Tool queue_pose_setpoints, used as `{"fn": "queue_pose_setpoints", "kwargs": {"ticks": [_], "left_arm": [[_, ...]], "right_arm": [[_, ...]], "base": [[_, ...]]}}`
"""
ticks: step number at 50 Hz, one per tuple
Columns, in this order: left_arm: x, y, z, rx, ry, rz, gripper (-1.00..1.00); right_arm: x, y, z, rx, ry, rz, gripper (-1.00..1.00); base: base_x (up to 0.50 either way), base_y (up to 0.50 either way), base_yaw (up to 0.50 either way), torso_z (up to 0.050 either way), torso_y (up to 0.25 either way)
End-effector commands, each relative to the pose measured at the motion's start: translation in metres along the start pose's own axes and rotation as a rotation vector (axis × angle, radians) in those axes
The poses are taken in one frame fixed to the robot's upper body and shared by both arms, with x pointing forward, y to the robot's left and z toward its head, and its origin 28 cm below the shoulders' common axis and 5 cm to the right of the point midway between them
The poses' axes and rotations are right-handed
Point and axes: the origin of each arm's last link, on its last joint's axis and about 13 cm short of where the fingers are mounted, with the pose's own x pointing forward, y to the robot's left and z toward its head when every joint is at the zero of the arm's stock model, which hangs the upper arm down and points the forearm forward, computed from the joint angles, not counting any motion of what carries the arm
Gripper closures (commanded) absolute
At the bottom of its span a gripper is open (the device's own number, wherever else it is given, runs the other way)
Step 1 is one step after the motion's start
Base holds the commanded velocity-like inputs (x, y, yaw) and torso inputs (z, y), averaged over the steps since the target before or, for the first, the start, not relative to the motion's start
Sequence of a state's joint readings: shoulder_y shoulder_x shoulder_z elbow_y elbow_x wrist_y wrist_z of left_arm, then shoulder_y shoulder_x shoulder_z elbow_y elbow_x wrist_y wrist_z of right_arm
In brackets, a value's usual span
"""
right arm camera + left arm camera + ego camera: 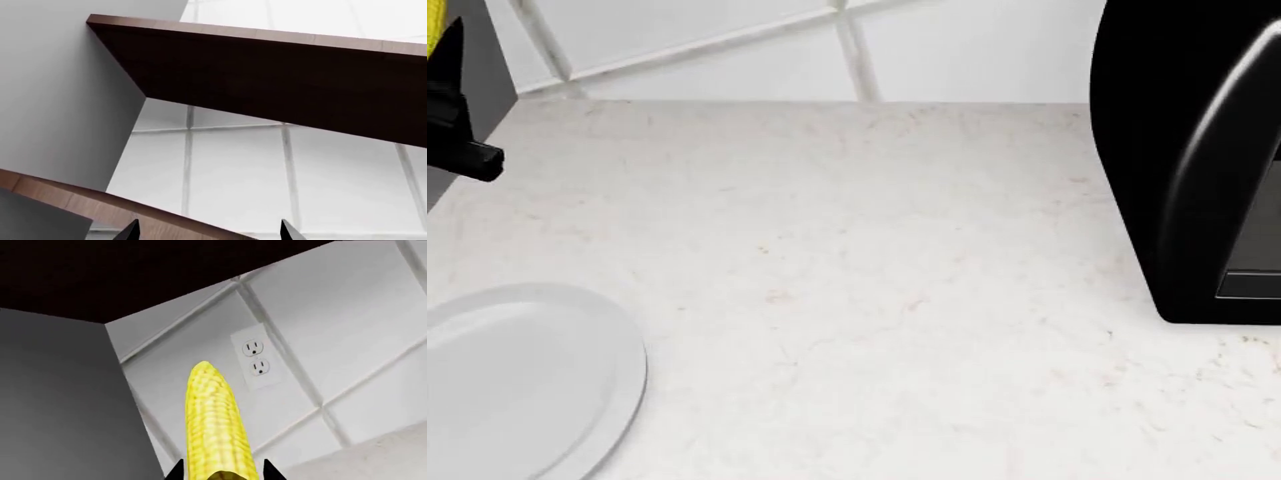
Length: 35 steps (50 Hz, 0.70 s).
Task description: Pick the corn from the top rack in the oven and place it on the plate on the counter.
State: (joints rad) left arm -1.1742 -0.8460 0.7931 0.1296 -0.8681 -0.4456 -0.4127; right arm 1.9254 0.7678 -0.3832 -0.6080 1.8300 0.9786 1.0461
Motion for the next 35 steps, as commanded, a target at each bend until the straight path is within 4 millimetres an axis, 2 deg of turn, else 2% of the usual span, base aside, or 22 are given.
{"fn": "queue_pose_setpoints", "kwargs": {"ticks": [1, 7, 18, 35], "left_arm": [[0.012, 0.002, -0.014, 0.054, 0.054, 0.030, 1.00], [0.017, 0.000, -0.025, 0.056, 0.109, 0.019, 1.00], [0.015, -0.006, -0.044, 0.071, 0.292, -0.040, 1.00], [0.012, -0.007, -0.055, 0.021, 0.435, -0.086, 1.00]], "right_arm": [[0.006, -0.001, -0.004, -0.002, 0.011, 0.001, -1.00], [0.005, -0.002, -0.001, -0.003, 0.010, 0.001, -1.00], [0.004, -0.002, -0.002, 0.002, 0.011, 0.000, -1.00], [0.004, -0.003, -0.006, 0.004, 0.023, -0.008, -1.00]], "base": [[0.00, 0.00, 0.00, 0.000, 0.000], [0.00, 0.00, 0.00, 0.000, 0.000], [0.00, 0.00, 0.00, 0.000, 0.000], [0.00, 0.00, 0.00, 0.000, 0.001]]}}
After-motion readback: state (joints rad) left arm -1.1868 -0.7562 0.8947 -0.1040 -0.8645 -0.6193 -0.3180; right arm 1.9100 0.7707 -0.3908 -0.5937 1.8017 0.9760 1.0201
